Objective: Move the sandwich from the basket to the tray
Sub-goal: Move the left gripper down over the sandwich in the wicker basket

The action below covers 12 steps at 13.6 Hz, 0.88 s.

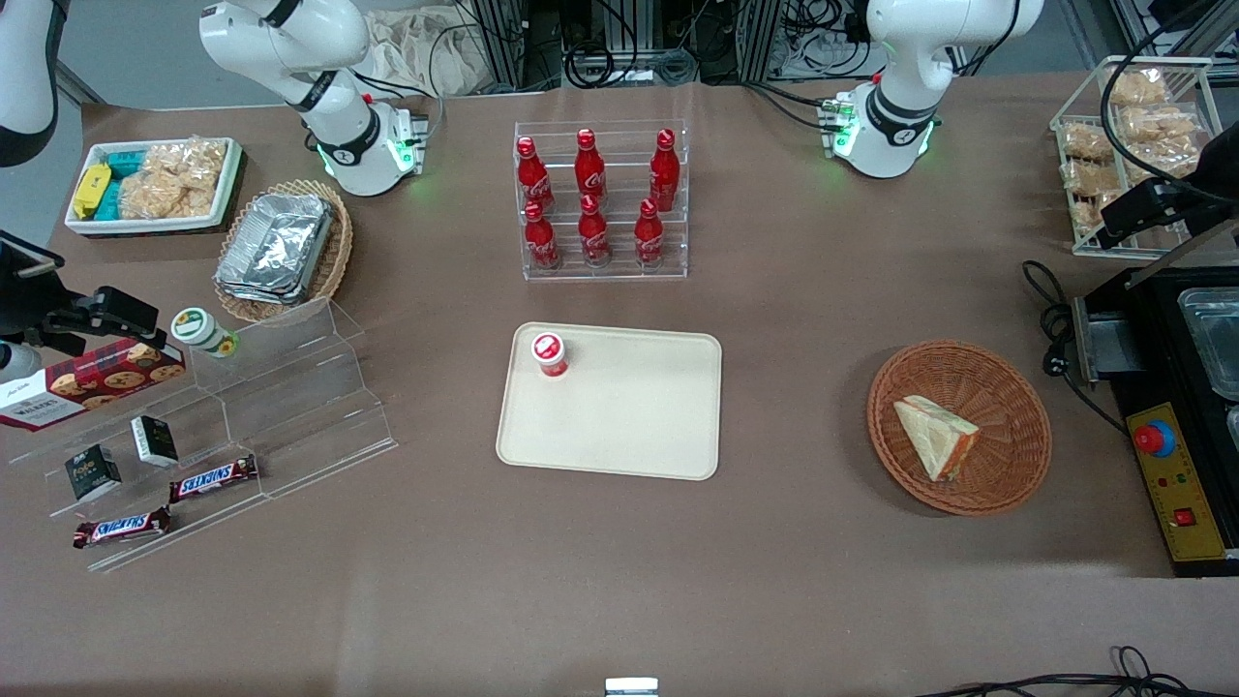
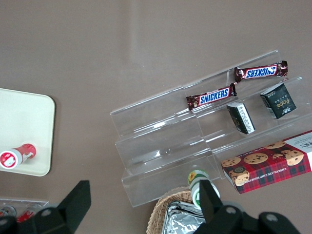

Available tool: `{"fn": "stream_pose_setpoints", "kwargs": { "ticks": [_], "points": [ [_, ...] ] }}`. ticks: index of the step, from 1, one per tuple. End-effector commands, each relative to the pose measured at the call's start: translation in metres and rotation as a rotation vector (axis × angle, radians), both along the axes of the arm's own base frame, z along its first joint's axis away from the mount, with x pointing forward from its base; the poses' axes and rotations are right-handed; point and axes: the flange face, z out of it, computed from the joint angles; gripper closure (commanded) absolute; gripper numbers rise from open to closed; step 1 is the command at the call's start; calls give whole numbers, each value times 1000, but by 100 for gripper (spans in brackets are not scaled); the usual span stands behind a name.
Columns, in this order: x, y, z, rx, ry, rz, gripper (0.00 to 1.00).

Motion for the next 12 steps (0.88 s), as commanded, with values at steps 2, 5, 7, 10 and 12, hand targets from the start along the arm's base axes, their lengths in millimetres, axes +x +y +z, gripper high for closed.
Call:
{"fn": "stream_pose_setpoints", "kwargs": {
  "ticks": [2, 5, 7, 10, 12],
  "points": [
    [-1, -1, 4, 30, 18, -43, 0],
    [6, 1, -5, 25, 27, -24, 0],
    [22, 2, -25, -3, 39, -7, 0],
    [62, -2, -80, -49, 47, 121, 0],
    [90, -4, -128, -50, 58, 154, 0]
  ]
}}
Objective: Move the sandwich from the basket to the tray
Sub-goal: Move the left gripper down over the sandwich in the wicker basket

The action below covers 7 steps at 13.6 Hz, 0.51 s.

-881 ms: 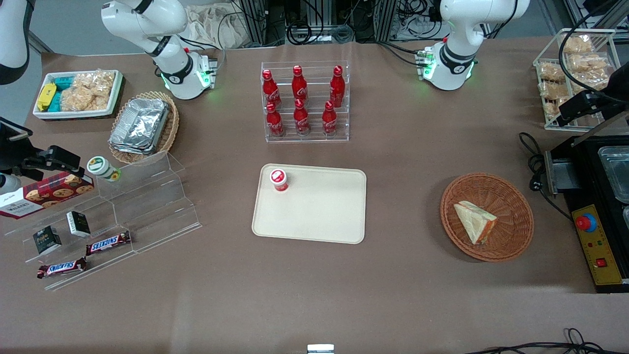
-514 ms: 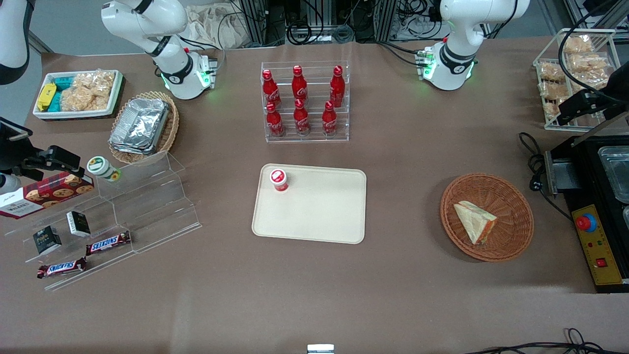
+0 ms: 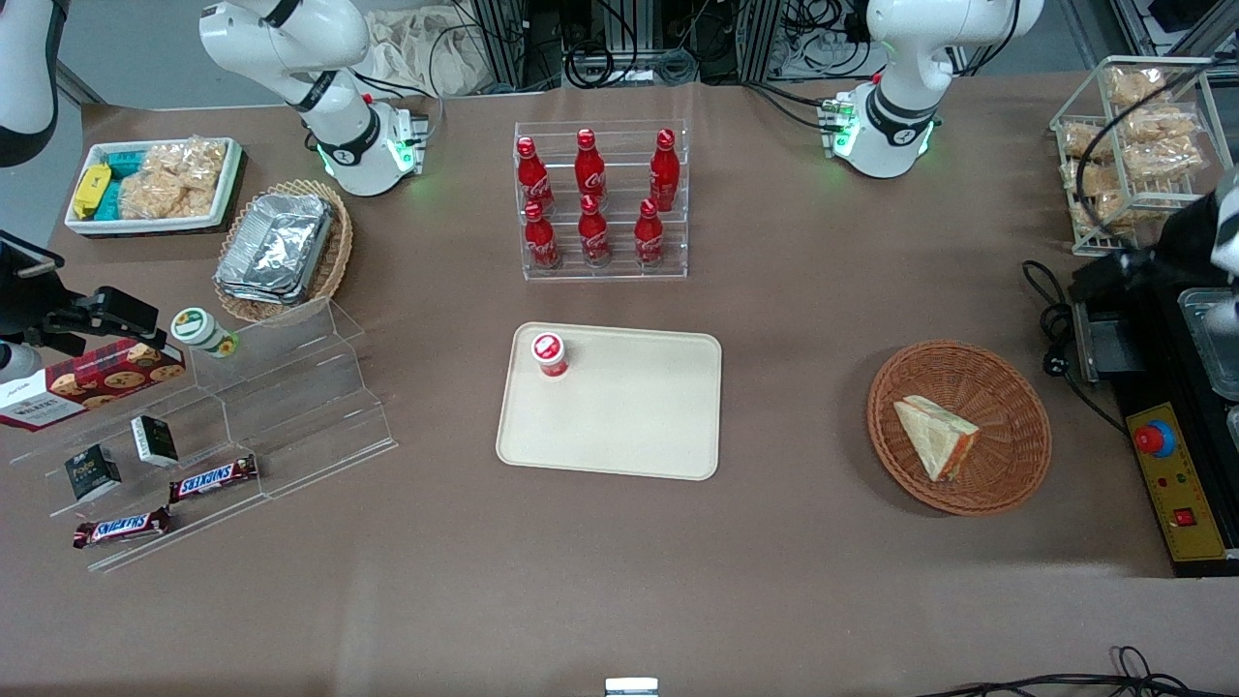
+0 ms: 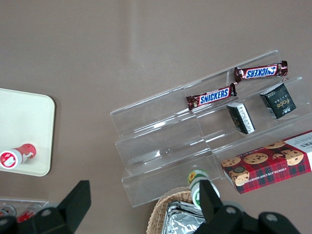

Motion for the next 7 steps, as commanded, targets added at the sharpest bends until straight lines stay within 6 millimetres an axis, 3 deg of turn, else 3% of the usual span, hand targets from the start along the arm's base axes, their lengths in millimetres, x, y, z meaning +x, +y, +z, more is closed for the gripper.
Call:
{"fn": "stream_pose_setpoints", "kwargs": {
  "ticks": [1, 5, 7],
  "points": [
    [38, -5, -62, -28, 13, 50, 0],
    [71, -13, -157, -41, 34, 66, 0],
    [79, -16, -193, -49, 27, 73, 0]
  ]
}}
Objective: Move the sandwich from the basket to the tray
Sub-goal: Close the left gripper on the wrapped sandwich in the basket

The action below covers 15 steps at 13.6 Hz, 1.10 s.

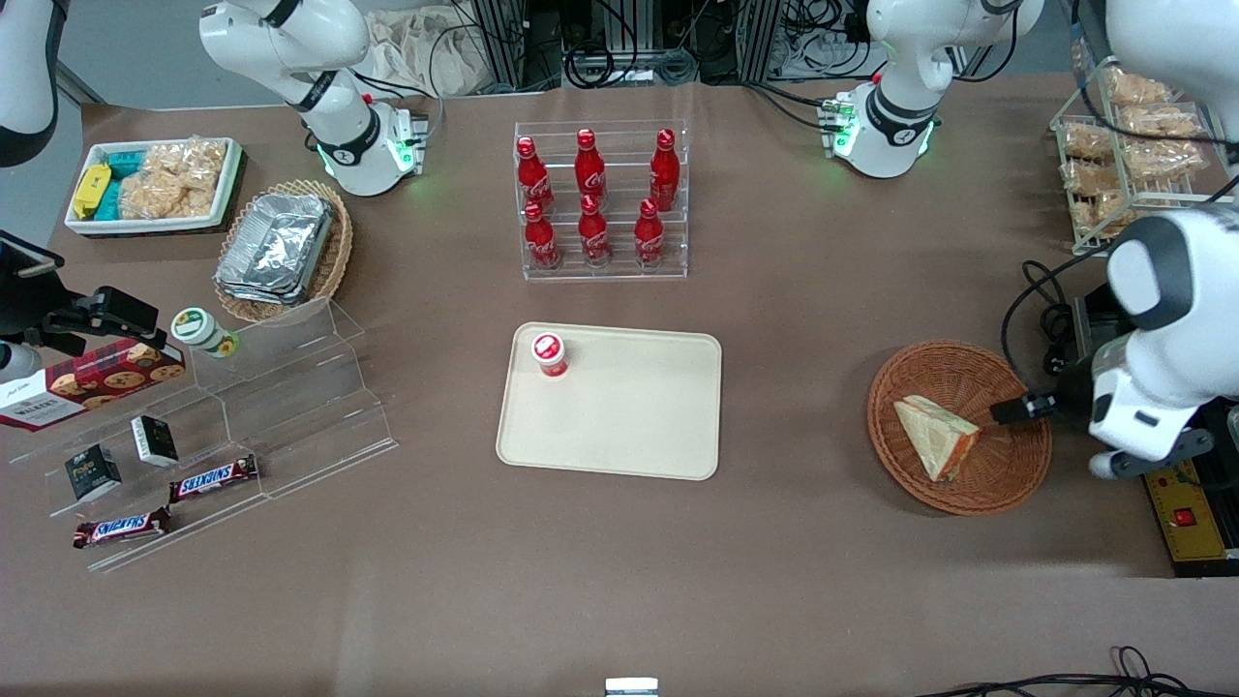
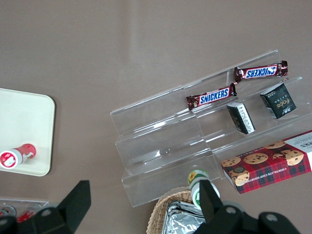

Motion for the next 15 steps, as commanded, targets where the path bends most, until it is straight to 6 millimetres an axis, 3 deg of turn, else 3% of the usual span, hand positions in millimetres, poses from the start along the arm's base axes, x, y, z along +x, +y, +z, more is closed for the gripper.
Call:
{"fn": "stream_pose_setpoints", "kwargs": {
  "ticks": [1, 4, 8, 10, 13, 15],
  "points": [
    [9, -13, -37, -8, -14, 10, 0],
    [13, -22, -88, 2, -8, -1, 0],
    [6, -35, -127, 17, -20, -25, 0],
    [6, -38, -132, 19, -15, -31, 18],
    [6, -38, -126, 18, -16, -40, 63],
    [8, -39, -113, 23, -31, -43, 82]
  ]
}}
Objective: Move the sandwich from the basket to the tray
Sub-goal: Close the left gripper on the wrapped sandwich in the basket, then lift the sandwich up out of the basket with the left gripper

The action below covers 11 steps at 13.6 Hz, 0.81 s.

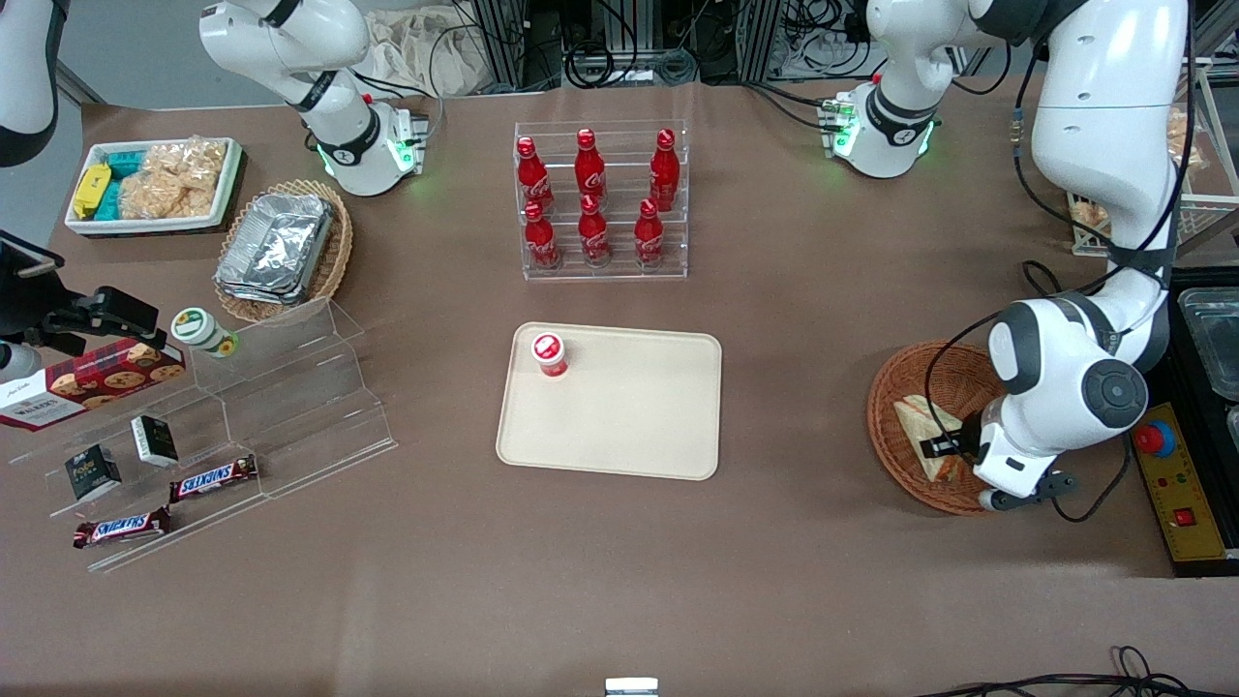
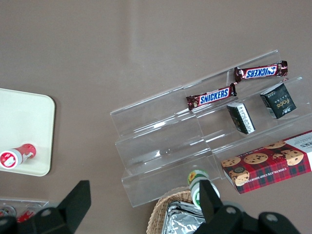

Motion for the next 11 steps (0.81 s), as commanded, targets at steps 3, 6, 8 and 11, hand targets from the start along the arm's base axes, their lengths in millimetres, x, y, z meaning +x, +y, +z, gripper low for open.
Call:
{"fn": "stream_pose_setpoints", "kwargs": {
  "ticks": [3, 6, 8, 11],
  "points": [
    [6, -2, 91, -7, -37, -14, 87],
    [5, -4, 190, 5, -16, -41, 87],
    [-4, -5, 247, 41, 12, -60, 87],
    [-29, -25, 321, 86, 68, -108, 87]
  ]
}}
